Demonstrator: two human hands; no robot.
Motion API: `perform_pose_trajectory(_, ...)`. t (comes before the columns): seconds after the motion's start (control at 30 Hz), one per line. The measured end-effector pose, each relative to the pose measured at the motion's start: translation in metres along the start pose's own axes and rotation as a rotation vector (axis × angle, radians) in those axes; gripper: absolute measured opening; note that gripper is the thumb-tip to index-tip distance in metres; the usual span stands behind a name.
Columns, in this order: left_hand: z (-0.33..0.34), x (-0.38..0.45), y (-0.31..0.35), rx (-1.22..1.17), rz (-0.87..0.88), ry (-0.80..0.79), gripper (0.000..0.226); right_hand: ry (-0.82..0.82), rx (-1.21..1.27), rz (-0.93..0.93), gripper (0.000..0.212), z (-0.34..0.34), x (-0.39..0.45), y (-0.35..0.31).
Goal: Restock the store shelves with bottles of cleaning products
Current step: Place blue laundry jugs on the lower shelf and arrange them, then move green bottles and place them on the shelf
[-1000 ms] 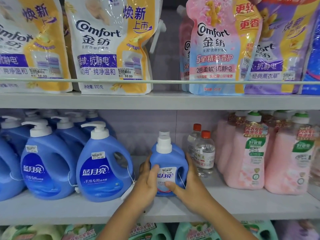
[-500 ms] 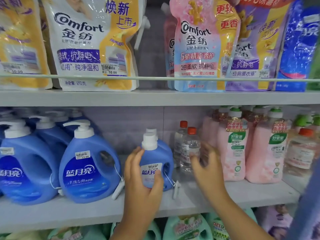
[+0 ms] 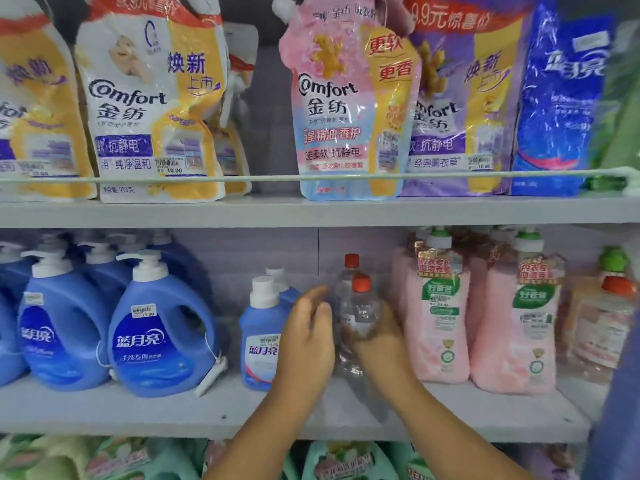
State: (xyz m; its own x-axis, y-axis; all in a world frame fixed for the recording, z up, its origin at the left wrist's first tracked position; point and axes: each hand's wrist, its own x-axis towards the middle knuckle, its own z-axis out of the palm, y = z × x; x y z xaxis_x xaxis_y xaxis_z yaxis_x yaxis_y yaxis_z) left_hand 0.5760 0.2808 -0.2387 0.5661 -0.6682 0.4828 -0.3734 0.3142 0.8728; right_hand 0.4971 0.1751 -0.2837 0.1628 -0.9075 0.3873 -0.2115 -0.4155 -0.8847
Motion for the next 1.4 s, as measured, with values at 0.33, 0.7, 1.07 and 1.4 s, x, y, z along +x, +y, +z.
perform_pose_trajectory(0.33,0.073,0.059,-0.022,-0.474,-0.577,-0.055,0.03,0.019,0.001,-0.01,0.052,-0.075,-0.066,0.0)
perform_pose_trajectory(0.7,0.113,0.085,-0.053,0.065,-0.426,0.114,0.038,0.053,-0.018,-0.056,0.079,-0.095,-0.064,0.029)
perform_pose_trajectory(1.07,0.106,0.035,-0.047,0.045,-0.383,0.06,0.011,0.006,-0.058,-0.062,0.085,-0.1,-0.059,0.039)
perform_pose_trajectory(1.4,0.063,-0.042,-0.024,0.048,-0.326,0.073,0.043,-0.08,-0.033,-0.096,0.085,-0.111,-0.061,0.043)
